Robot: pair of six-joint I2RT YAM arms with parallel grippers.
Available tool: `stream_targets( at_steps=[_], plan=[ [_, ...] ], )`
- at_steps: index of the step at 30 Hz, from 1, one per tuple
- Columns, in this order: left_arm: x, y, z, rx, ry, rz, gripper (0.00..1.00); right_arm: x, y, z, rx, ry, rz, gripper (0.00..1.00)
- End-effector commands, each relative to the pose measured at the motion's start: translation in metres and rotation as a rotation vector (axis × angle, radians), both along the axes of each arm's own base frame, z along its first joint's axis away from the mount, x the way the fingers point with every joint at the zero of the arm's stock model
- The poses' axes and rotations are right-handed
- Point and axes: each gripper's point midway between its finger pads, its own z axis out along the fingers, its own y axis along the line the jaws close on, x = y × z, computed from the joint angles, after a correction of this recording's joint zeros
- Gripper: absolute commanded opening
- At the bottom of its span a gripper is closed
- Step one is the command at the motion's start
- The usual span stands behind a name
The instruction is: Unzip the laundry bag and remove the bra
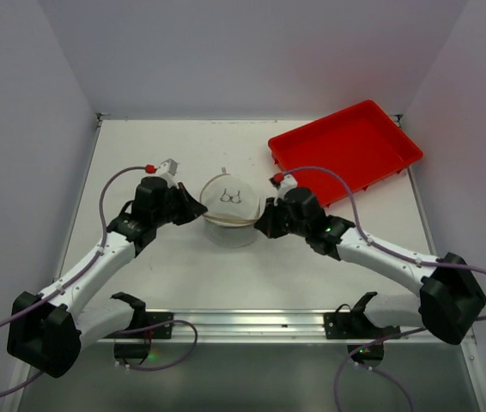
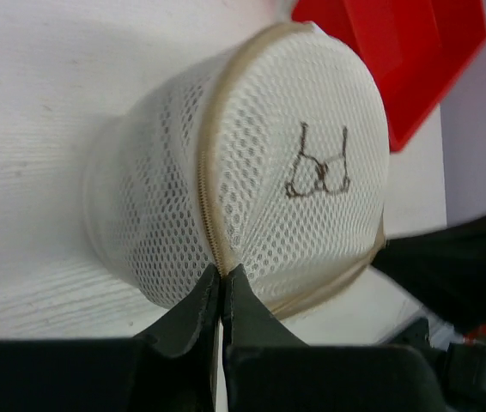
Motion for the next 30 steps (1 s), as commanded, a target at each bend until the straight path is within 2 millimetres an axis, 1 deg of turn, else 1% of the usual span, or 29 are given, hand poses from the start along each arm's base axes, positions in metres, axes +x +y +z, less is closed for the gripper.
stream_targets(
  at_steps=[1, 2, 3, 4, 5, 6, 7, 8, 9, 10, 11, 12, 13, 14, 15, 16, 17, 19, 20, 21, 22, 23, 24, 25, 26, 27, 28, 29, 30],
  plan=[
    [-0.002, 0.014, 0.007, 0.123, -0.031, -0.106, 0.0, 0.04, -0.08, -0.002, -0.115, -0.059, -0.182, 0.0],
    [-0.005, 0.015, 0.006, 0.141, -0.026, -0.133, 0.0, 0.05, -0.101, -0.003, -0.141, -0.041, -0.244, 0.0],
    [-0.008, 0.021, 0.002, 0.187, -0.023, -0.162, 0.0, 0.054, -0.107, -0.002, -0.154, -0.042, -0.261, 0.0],
    [-0.005, 0.025, 0.004, 0.203, -0.029, -0.161, 0.0, 0.06, -0.104, 0.009, -0.152, -0.065, -0.248, 0.0],
    [-0.003, 0.028, 0.001, 0.222, -0.022, -0.165, 0.0, 0.061, -0.102, 0.009, -0.16, -0.06, -0.234, 0.0],
    [0.001, 0.031, 0.002, 0.233, -0.024, -0.163, 0.0, 0.057, -0.092, 0.012, -0.129, -0.046, -0.189, 0.0],
    [0.009, 0.032, 0.009, 0.226, -0.042, -0.149, 0.0, 0.05, -0.075, 0.018, -0.068, -0.02, -0.119, 0.0],
    [0.016, 0.03, 0.007, 0.22, -0.038, -0.146, 0.0, 0.045, -0.062, 0.019, -0.042, -0.014, -0.076, 0.0],
    [0.031, 0.024, 0.021, 0.189, -0.084, -0.128, 0.0, 0.041, -0.052, 0.021, -0.025, -0.01, -0.048, 0.0],
    [0.04, 0.021, 0.025, 0.172, -0.095, -0.118, 0.03, 0.035, -0.041, 0.024, 0.006, 0.008, -0.025, 0.0],
    [0.048, 0.014, 0.021, 0.149, -0.077, -0.127, 0.14, 0.027, -0.025, 0.027, 0.028, 0.011, 0.013, 0.0],
    [0.063, 0.006, 0.039, 0.106, -0.117, -0.122, 0.23, 0.023, -0.016, 0.027, 0.041, 0.022, 0.03, 0.0],
    [0.069, 0.001, 0.046, 0.087, -0.121, -0.127, 0.46, 0.018, -0.005, 0.032, 0.075, 0.04, 0.035, 0.0],
    [0.073, -0.003, 0.044, 0.077, -0.096, -0.135, 0.61, 0.013, 0.01, 0.039, 0.11, 0.029, 0.061, 0.0],
    [0.08, -0.005, 0.06, 0.057, -0.119, -0.123, 0.74, 0.011, 0.018, 0.04, 0.128, 0.039, 0.063, 0.0],
    [0.081, -0.005, 0.063, 0.053, -0.122, -0.113, 0.86, 0.01, 0.026, 0.044, 0.166, 0.061, 0.053, 0.0],
    [0.08, 0.0, 0.072, 0.054, -0.137, -0.084, 1.0, 0.009, 0.038, 0.054, 0.216, 0.043, 0.069, 0.0],
    [0.072, 0.006, 0.075, 0.052, -0.129, -0.051, 1.0, 0.012, 0.052, 0.059, 0.26, 0.072, 0.053, 0.0],
    [0.063, 0.013, 0.079, 0.064, -0.128, -0.03, 1.0, 0.012, 0.061, 0.065, 0.282, 0.061, 0.068, 0.0],
    [0.054, 0.016, 0.071, 0.067, -0.099, -0.015, 1.0, 0.014, 0.066, 0.067, 0.288, 0.055, 0.066, 0.0],
    [0.049, 0.019, 0.069, 0.063, -0.092, -0.001, 1.0, 0.018, 0.076, 0.07, 0.294, 0.054, 0.071, 0.0],
    [0.04, 0.024, 0.075, 0.052, -0.109, 0.021, 1.0, 0.016, 0.084, 0.071, 0.292, 0.054, 0.084, 0.0],
    [0.03, 0.026, 0.059, 0.032, -0.066, 0.046, 1.0, 0.017, 0.09, 0.073, 0.293, 0.054, 0.09, 0.0],
    [0.025, 0.027, 0.057, 0.019, -0.062, 0.058, 1.0, 0.019, 0.099, 0.074, 0.293, 0.054, 0.095, 0.0],
    [0.02, 0.029, 0.062, -0.005, -0.082, 0.075, 1.0, 0.015, 0.107, 0.075, 0.296, 0.051, 0.111, 0.0],
    [0.014, 0.029, 0.049, -0.027, -0.049, 0.089, 1.0, 0.015, 0.111, 0.076, 0.296, 0.046, 0.109, 0.0],
    [0.012, 0.027, 0.047, -0.042, -0.048, 0.087, 1.0, 0.014, 0.117, 0.081, 0.301, 0.039, 0.115, 0.0],
    [0.009, 0.025, 0.047, -0.057, -0.049, 0.081, 1.0, 0.009, 0.124, 0.077, 0.295, 0.043, 0.133, 0.0],
    [0.007, 0.025, 0.041, -0.059, -0.031, 0.082, 1.0, 0.008, 0.127, 0.077, 0.29, 0.041, 0.14, 0.0]
  ],
)
